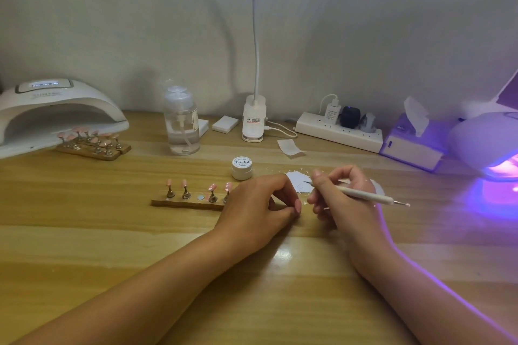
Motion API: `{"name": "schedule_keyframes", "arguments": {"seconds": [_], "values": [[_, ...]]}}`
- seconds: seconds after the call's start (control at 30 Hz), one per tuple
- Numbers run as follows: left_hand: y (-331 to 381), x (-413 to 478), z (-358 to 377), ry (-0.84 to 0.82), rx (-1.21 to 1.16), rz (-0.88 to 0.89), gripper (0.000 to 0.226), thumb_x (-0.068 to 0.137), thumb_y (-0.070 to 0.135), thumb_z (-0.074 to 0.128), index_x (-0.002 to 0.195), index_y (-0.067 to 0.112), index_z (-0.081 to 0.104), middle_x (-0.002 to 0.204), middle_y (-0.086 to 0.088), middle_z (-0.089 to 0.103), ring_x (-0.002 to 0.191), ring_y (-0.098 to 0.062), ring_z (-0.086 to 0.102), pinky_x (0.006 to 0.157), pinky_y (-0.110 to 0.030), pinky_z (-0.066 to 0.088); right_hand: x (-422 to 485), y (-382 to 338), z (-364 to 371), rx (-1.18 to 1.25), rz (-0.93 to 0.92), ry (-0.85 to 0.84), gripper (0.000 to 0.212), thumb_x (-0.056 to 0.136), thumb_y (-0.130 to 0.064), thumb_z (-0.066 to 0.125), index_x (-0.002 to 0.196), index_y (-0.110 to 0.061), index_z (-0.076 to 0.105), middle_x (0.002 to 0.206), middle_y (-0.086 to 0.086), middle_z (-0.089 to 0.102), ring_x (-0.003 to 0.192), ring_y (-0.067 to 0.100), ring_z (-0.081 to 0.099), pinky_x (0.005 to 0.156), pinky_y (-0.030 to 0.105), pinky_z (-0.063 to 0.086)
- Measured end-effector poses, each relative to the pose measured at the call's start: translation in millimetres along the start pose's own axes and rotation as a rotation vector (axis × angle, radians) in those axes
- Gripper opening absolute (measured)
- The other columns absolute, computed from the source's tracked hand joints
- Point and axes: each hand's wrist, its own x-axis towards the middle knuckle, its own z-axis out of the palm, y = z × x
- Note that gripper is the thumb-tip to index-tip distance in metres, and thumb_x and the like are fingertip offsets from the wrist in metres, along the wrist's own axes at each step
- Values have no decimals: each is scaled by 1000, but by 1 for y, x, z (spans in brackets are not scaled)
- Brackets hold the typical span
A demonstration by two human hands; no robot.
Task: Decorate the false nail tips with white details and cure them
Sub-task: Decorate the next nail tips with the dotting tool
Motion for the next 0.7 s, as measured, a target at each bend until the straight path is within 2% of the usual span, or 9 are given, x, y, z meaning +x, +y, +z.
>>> {"name": "schedule_keyframes", "arguments": {"seconds": [0.1,0.2,0.33,0.43,0.7], "values": [[1,0,0,4,17,9,23,81,24,75,71,37,59,80,25,67,60,2,57,59,-20,34,0,2,-1,-32,14,-25,26,83,-8,65,64,-18,51,49,6,60,40,10,46,38,18,37],[1,0,1,9,21,8,22,81,28,74,70,38,58,79,25,65,61,1,57,59,-21,34,0,2,0,-87,12,-15,35,78,-7,61,50,-23,47,44,6,56,37,10,42,36,18,33],[0,0,1,13,18,18,23,81,29,74,70,38,57,78,23,65,61,0,57,60,-24,35,-1,1,0,-99,13,-26,30,72,-14,62,48,-25,49,45,7,59,37,9,45,37,17,35],[-1,0,2,15,24,26,24,82,29,74,70,38,56,78,21,65,59,1,56,58,-22,32,0,3,-1,-108,11,-30,35,78,-9,63,49,-25,49,47,8,61,39,9,48,38,17,37],[-1,0,1,19,20,22,28,81,27,75,67,42,55,79,21,66,57,2,54,56,-20,30,1,3,-1,-133,12,-32,31,77,-10,63,54,-22,47,47,9,61,39,11,48,39,20,37]]}}
